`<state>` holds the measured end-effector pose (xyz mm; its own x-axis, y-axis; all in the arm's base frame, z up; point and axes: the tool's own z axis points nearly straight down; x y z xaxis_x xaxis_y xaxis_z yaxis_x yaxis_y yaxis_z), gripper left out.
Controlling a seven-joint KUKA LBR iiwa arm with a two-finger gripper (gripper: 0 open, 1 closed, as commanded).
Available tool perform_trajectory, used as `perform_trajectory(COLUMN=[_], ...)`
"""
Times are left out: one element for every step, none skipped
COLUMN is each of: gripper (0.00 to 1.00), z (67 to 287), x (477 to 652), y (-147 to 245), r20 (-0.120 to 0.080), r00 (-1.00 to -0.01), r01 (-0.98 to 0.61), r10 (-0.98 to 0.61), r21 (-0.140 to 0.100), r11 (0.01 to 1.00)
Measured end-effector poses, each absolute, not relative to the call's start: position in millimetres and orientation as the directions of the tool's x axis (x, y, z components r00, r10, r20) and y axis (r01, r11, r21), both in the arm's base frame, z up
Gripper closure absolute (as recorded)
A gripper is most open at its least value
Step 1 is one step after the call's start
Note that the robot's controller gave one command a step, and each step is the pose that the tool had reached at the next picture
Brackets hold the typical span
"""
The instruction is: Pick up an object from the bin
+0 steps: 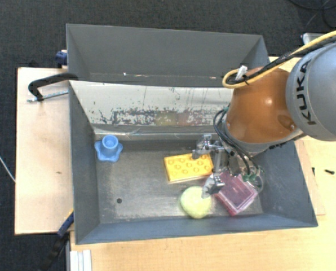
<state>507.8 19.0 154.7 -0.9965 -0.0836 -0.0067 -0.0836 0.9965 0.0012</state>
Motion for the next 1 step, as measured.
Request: perform_trajectory(gripper=[0.0], z=[112.4], x=[511.1], y=[21.5], r20=[-0.002], r00=[-0.943], r01=[-0.332], r10=[-0.332], r21=[-0.001], r11=[0.943])
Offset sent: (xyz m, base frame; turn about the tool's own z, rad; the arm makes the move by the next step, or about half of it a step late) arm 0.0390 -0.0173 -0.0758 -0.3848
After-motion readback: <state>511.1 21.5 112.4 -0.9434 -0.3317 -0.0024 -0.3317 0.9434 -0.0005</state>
